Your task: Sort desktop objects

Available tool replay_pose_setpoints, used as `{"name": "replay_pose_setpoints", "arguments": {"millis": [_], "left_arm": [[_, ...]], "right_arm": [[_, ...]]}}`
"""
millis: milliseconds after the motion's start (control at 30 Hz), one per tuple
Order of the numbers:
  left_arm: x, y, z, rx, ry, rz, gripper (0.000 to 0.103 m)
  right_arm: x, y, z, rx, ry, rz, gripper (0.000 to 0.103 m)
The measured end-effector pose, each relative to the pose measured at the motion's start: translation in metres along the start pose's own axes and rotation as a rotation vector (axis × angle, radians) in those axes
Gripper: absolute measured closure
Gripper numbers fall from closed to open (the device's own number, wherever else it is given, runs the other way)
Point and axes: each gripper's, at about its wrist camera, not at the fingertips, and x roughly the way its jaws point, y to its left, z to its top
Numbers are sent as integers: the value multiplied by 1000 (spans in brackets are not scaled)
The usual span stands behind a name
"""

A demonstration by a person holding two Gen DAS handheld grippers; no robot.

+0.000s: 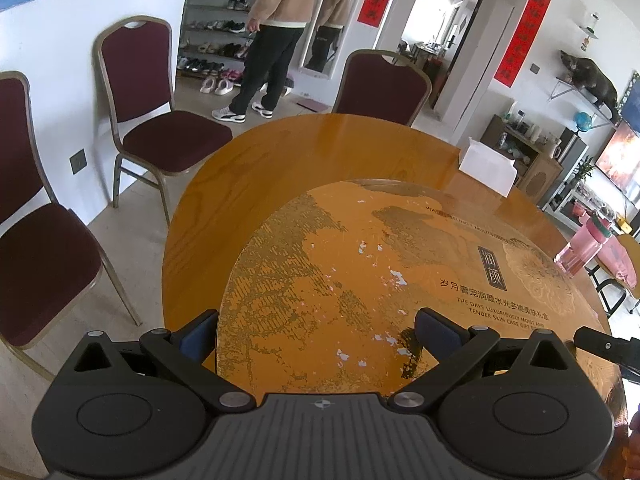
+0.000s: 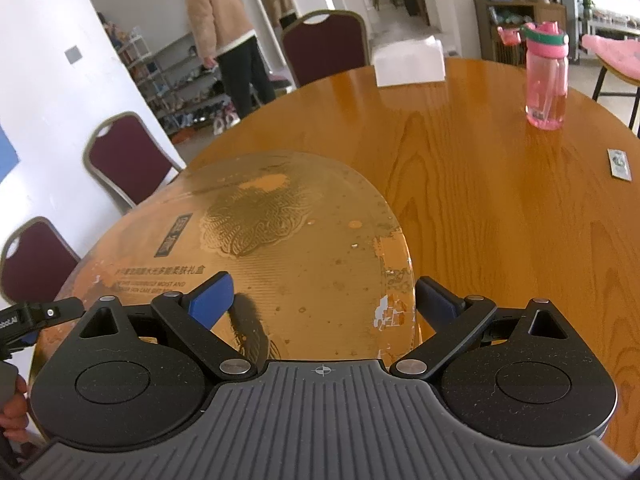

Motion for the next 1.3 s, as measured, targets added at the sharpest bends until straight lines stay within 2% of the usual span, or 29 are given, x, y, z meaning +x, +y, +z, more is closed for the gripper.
{"name": "replay_pose_setpoints", "arguments": {"millis": [267,1033,1200,1300], "left_arm": [[9,5,-7,-7,21,2,2],[19,4,-12,68,49,13,1],[20,6,-5,47,93,16,3],[8,6,1,50,84,43,3]], "right_arm": [[13,-2,-2,-2,25,-14,6],[18,-6,-15,24,82,-31,6],[18,2,-16,4,95,-61,5],[7,8,-6,-19,91,-85,9]]}}
